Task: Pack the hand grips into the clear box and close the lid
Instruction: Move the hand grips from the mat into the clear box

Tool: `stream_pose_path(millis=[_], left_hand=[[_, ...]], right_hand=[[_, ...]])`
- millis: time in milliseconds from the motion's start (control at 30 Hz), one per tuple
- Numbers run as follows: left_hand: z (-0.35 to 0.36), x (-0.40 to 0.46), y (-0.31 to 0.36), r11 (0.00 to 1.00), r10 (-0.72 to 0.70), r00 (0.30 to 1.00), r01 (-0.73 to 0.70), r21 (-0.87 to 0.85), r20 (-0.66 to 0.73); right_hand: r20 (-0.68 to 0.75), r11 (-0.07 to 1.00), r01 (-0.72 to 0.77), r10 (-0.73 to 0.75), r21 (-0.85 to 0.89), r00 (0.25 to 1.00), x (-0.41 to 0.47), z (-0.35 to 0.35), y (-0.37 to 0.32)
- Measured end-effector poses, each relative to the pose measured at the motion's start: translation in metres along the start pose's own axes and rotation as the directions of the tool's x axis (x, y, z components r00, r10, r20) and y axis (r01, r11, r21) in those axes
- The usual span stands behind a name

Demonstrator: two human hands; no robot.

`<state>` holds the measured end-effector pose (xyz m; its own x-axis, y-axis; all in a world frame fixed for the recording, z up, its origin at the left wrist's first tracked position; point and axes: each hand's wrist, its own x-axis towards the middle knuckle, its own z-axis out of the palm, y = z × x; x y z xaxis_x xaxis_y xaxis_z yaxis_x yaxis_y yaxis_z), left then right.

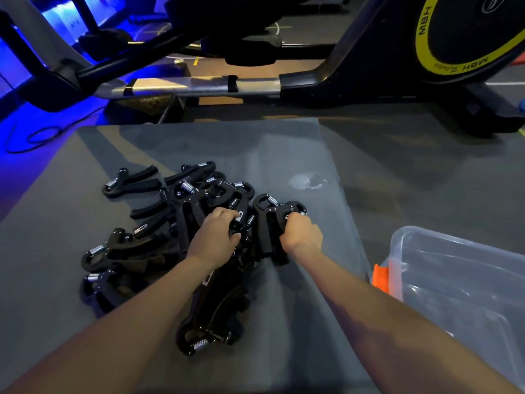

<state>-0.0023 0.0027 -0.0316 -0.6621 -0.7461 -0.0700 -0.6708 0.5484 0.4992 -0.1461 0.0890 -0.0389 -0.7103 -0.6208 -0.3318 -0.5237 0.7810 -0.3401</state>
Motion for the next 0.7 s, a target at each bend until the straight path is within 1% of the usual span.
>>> stream_pose_path(millis=[200,300,433,500,600,667,700], left_hand=[[-0.015,-0.006,0.026,1.0,0.01,1.0,-0.01,-0.001,0.008],[-0.029,-0.012,0.056,0.999,0.038,0.999,-0.038,-0.004,-0.006],[-0.041,-0.028,0.107,0.997,0.053,0.999,-0.053,-0.05,0.002],[-0.042,-0.039,0.137,0.992,0.036,0.999,-0.035,-0.118,0.01],[-0.037,-0.064,0.186,0.962,-0.024,0.998,0.041,-0.272,0.065],[-0.027,-0.08,0.214,0.917,-0.042,0.993,0.083,-0.391,0.111],[-0.022,-0.087,0.227,0.878,-0.039,0.989,0.1,-0.469,0.139]], right_hand=[[-0.005,0.999,0.01,-0.01,0.037,1.0,-0.019,-0.033,0.017],[-0.029,0.998,0.039,-0.037,0.04,0.999,-0.035,-0.065,0.035],[-0.103,0.998,0.065,-0.064,0.003,0.993,-0.068,-0.116,0.068],[-0.141,0.997,0.076,-0.075,-0.001,0.987,-0.088,-0.137,0.087],[-0.187,0.996,0.086,-0.084,0.002,0.979,-0.117,-0.162,0.113],[-0.218,0.997,0.077,-0.072,0.018,0.973,-0.136,-0.174,0.129],[-0.232,0.997,0.073,-0.065,0.026,0.971,-0.145,-0.179,0.138]])
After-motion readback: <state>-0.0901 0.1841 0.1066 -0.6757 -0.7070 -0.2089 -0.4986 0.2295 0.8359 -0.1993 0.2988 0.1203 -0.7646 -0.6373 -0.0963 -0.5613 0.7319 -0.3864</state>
